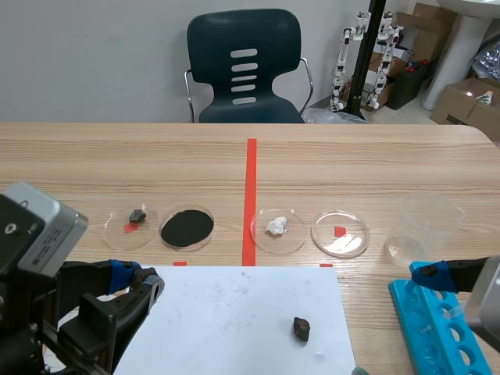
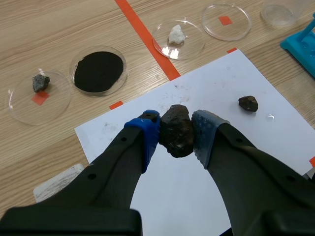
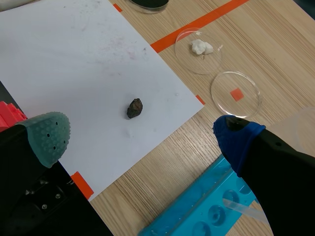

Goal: Rub the mineral on the streak plate below the first streak

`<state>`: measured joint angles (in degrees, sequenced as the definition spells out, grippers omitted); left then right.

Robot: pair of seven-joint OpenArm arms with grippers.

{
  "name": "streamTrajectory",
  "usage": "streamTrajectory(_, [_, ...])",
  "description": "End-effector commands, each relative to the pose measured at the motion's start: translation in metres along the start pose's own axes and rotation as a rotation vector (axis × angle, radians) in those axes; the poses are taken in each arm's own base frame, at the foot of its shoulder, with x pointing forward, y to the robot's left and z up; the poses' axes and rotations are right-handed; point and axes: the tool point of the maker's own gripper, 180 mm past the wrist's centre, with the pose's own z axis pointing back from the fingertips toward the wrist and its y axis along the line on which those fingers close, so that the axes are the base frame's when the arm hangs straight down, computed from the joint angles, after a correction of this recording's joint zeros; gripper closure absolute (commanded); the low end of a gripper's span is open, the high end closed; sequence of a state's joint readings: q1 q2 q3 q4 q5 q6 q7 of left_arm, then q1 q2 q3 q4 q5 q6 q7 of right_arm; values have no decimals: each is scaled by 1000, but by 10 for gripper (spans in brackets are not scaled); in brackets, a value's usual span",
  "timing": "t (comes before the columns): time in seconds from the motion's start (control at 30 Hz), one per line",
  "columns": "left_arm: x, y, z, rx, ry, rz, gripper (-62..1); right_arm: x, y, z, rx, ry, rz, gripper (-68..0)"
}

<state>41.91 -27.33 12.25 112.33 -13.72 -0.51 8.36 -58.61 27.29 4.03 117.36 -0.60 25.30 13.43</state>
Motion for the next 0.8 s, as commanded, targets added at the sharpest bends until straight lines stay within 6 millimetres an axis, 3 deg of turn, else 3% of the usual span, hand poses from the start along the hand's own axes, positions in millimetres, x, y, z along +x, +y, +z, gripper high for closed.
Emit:
streamTrajectory(0.0, [7, 0, 0, -2, -26, -3, -126, 12, -4, -1, -12, -42, 4, -608])
streamTrajectory(0.63, [7, -1, 0, -6, -24, -3, -126, 12, -4, -1, -12, -42, 4, -608])
streamTrajectory(0.77, [-4, 0, -1, 3, 40, 18, -126, 12, -4, -1, -12, -42, 4, -608])
